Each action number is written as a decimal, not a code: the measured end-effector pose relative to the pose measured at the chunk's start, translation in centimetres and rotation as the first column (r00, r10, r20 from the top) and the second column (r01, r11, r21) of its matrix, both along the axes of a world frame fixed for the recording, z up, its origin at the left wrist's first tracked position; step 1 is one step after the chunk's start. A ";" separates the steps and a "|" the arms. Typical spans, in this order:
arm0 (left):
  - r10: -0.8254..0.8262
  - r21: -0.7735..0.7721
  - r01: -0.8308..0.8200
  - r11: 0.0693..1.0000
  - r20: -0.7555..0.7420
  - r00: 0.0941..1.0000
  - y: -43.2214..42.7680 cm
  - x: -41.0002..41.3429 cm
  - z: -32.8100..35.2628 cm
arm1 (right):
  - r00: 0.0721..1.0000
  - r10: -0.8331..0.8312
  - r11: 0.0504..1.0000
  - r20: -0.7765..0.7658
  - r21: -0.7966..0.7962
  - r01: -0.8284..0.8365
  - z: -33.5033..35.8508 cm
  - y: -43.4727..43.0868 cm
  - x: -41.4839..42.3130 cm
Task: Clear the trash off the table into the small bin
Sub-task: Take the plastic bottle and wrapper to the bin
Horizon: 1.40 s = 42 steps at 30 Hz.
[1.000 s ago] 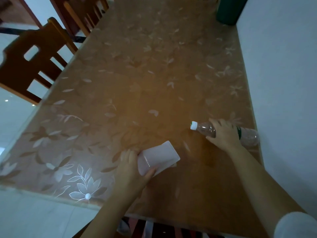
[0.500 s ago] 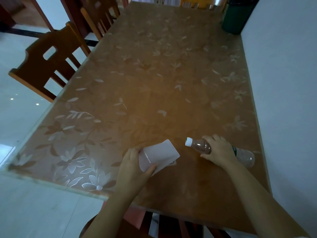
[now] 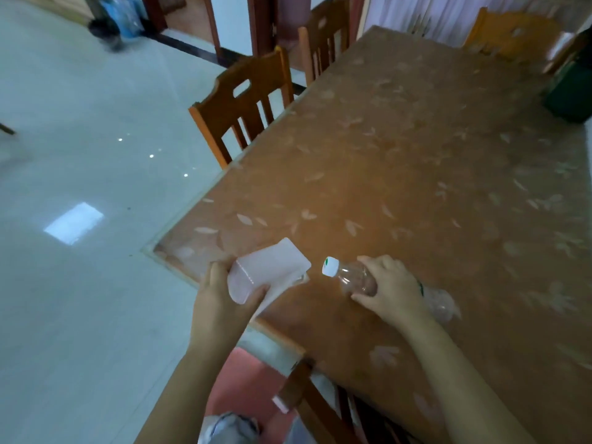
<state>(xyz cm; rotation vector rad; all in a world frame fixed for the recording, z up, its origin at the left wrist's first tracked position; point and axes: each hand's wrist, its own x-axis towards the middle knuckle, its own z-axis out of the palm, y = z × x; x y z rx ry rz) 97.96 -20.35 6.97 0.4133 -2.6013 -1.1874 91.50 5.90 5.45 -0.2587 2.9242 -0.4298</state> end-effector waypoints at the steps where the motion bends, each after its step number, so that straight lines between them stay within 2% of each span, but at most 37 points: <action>1: 0.039 -0.001 -0.039 0.999 -0.006 0.999 -1.8 0.3 0.0 | 1.000 0.028 1.000 0.001 -0.001 -0.028 0.2 -1.9 -0.4; 6: 0.217 0.005 -0.217 0.976 0.016 0.976 -11.2 2.4 -0.6 | 0.984 0.178 0.984 -0.025 0.000 -0.178 1.1 -12.2 -1.8; 18: 0.442 -0.041 -0.440 0.897 0.076 0.894 -30.1 11.0 -1.4 | 0.857 0.511 0.858 -0.065 -0.012 -0.513 2.2 -38.0 0.4; 21: 0.529 -0.041 -0.528 0.848 0.100 0.842 -33.3 13.3 -1.6 | 0.805 0.591 0.804 -0.041 -0.047 -0.593 2.4 -43.3 1.2; 28: 0.691 0.009 -0.699 0.715 0.143 0.708 -39.2 15.3 -2.5 | 0.668 0.744 0.668 -0.009 -0.003 -0.744 1.6 -53.2 -0.1; 31: 0.727 0.026 -0.735 0.677 0.128 0.674 -42.4 13.6 -2.5 | 0.628 0.778 0.628 -0.009 -0.029 -0.778 0.9 -58.1 -2.2; 35: 0.719 0.012 -0.721 0.692 0.077 0.691 -48.7 8.2 -1.7 | 0.610 0.792 0.604 -0.036 -0.102 -0.791 0.1 -64.8 -7.3; 39: 0.692 -0.037 -0.691 0.722 0.047 0.720 -54.8 -0.2 0.7 | 0.668 0.743 0.654 -0.050 -0.161 -0.739 1.4 -69.9 -14.7; 42: 0.620 -0.096 -0.616 0.782 0.011 0.785 -58.0 -7.2 1.7 | 0.710 0.700 0.692 -0.084 -0.169 -0.702 2.2 -71.8 -20.4</action>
